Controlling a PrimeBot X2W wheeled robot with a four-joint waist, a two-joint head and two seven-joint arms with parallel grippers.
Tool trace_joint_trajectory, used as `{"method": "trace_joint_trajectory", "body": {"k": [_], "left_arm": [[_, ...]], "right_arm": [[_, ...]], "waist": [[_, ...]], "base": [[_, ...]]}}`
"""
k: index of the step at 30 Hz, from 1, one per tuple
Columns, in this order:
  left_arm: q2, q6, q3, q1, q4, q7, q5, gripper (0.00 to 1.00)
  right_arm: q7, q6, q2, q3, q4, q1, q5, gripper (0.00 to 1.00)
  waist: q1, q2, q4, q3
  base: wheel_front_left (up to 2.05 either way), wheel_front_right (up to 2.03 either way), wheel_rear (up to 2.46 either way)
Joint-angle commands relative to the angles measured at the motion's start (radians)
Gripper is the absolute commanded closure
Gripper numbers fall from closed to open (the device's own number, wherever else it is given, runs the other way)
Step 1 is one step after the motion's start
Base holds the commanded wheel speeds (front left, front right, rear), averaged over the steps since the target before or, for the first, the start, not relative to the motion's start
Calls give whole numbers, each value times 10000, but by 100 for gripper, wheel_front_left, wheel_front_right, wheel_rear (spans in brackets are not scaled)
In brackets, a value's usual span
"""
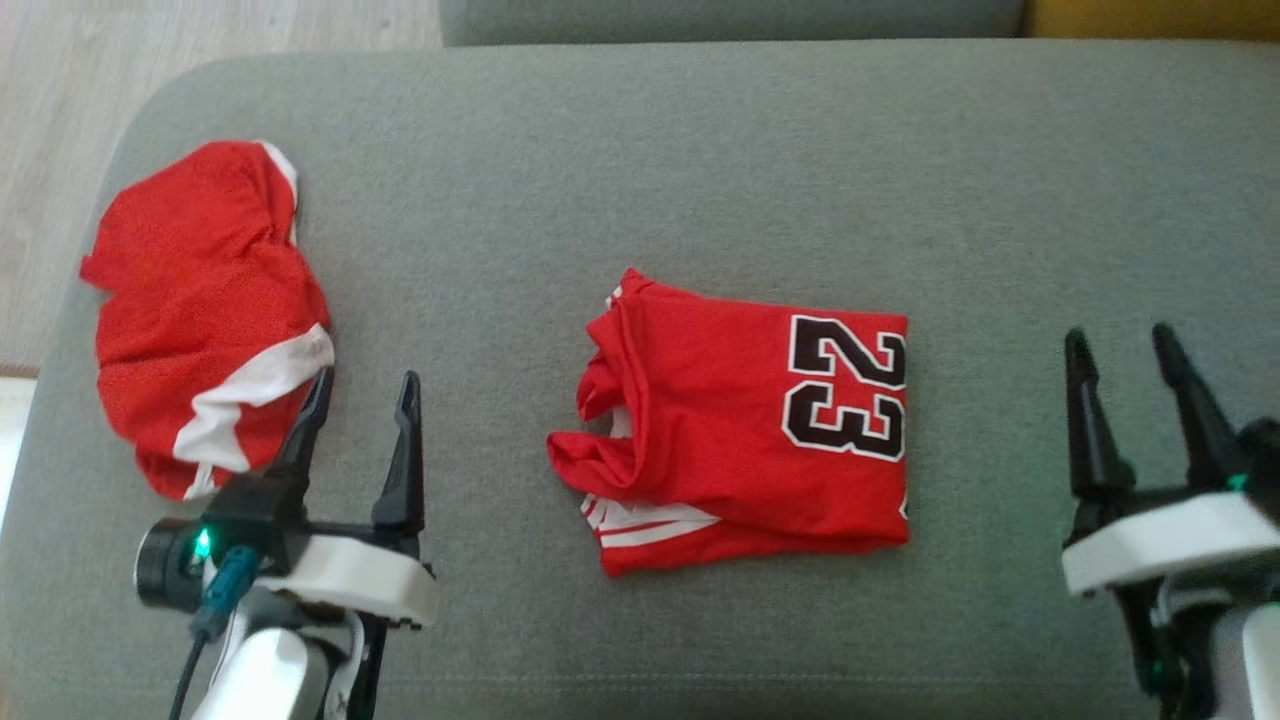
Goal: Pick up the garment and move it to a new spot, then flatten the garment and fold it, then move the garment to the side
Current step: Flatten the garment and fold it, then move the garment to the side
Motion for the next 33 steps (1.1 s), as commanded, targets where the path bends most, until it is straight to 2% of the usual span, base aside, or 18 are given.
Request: {"method": "trace_joint_trajectory", "body": {"k": [1,12,33], "left_arm": [[290,110,497,-58,-401,37,-85,0],[535,339,400,920,-665,412,-143,0],[799,645,339,1198,-1077,657,-49,0]], "right_arm": [[135,65,104,147,-643,94,-119,0],[530,65,500,178,-1283,1384,-12,0],[724,65,682,64,-1649,1818,8,0]], "waist": [[0,0,-197,-255],[0,0,-362,-1338],[0,0,-405,-1504]], "base": [[0,0,0],[0,0,0],[0,0,0]]}}
